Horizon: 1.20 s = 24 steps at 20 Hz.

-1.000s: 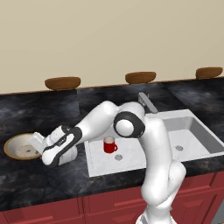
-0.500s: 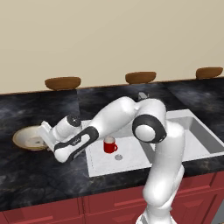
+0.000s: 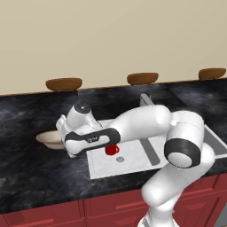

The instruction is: Pick the mug and place it in the sink. Pick the bowl and place it in the open cabinet and then close the cabinet.

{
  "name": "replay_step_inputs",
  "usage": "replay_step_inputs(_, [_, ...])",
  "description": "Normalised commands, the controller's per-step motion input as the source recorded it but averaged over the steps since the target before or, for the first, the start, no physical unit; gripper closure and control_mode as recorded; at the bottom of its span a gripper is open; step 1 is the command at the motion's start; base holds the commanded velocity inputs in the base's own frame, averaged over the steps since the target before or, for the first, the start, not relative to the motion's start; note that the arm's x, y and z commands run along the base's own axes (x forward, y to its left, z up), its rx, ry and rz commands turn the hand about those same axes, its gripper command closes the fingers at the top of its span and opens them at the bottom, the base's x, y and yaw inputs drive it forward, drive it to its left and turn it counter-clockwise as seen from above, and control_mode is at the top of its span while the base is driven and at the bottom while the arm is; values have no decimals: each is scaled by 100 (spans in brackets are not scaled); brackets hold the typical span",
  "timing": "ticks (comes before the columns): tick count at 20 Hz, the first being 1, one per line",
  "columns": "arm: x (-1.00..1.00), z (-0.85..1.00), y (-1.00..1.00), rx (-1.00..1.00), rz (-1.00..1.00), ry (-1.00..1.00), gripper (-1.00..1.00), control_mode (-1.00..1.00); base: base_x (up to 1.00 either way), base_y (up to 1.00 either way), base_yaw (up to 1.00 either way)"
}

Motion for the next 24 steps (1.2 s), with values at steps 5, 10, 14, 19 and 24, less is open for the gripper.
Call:
replay_step_inputs(5, [0, 91, -64, -8, 1, 15, 100, -100, 0, 0, 0])
replay_step_inputs(10, [-3, 81, -66, -13, 19, -16, 100, -100, 0, 0, 0])
replay_step_inputs(14, [-14, 79, -68, -17, 20, -16, 100, -100, 0, 0, 0])
replay_step_inputs(19, [-6, 58, -75, -5, 15, -8, 100, -100, 0, 0, 0])
replay_step_inputs(24, [-2, 44, -54, 0, -4, -4, 100, -100, 0, 0, 0])
